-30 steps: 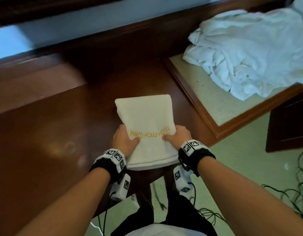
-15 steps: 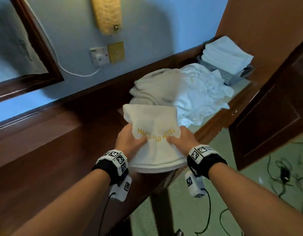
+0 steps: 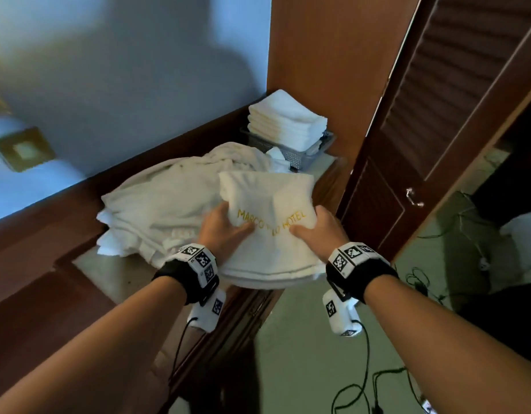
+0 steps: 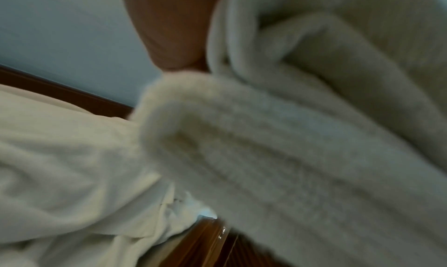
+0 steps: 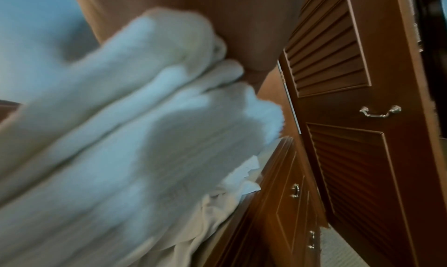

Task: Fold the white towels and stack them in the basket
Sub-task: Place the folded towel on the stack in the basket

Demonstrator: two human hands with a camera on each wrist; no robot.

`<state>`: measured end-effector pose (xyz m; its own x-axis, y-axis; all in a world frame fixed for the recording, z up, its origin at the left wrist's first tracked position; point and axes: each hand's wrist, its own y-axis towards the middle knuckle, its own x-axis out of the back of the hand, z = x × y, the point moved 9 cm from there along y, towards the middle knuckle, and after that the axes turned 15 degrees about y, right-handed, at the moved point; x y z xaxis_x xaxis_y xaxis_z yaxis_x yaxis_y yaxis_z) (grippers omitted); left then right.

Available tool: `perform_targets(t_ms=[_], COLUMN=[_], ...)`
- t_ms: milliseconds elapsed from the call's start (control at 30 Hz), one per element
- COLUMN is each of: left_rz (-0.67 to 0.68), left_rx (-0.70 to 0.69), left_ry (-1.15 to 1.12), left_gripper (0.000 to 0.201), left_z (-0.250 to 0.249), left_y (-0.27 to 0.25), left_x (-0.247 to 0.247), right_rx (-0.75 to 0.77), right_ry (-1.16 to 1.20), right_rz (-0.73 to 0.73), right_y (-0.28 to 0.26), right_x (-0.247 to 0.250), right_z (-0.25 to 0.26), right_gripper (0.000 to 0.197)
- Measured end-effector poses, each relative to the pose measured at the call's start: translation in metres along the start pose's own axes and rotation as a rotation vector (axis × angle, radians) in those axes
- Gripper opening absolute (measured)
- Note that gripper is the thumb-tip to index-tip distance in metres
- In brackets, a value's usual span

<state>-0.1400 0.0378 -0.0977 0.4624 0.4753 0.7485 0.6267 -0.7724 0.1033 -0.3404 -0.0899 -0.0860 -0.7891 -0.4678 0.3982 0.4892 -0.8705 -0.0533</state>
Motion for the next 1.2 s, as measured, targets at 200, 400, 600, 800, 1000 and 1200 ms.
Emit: perform_targets(t_ms=[200, 400, 600, 800, 1000, 1200], left_rz=[0.086, 0.173, 0.235, 0.229, 0.172, 0.009], left_rx=[-0.056, -0.122, -0.143, -0.098, -0.063, 0.003], left_ry=[0.048, 0.051, -0.005, -0.185, -0.368, -0.407], left_gripper=[0.039, 0.047, 0.051, 0.052, 0.036, 0.049], left_z=[-0.051, -0.097, -0.14, -0.154, -0.17, -0.191], left_y=[0.079, 0.186, 0.296, 0.378, 0.46, 0.561], left_x=[-0.061, -0.124, -0.164, -0.175, -0.186, -0.205], right_rx=[-0.073, -0.087, -0.059, 0.032, 0.137, 0.259], right_ry=[-0.03, -0.077, -0.119, -0.262, -0.303, -0.327], right_rz=[-0.057, -0.154, -0.173, -0.128, -0.041, 0.016], right_y=[0.061, 0.155, 0.272, 0.389, 0.532, 0.677], right_x=[0.058, 0.108, 0.148, 0.166, 0.169, 0.165], right_z=[-0.028, -0.043, -0.034, -0.011, 0.01, 0.038], right_gripper=[0.041, 0.036, 0.034, 0.035, 0.029, 0.028])
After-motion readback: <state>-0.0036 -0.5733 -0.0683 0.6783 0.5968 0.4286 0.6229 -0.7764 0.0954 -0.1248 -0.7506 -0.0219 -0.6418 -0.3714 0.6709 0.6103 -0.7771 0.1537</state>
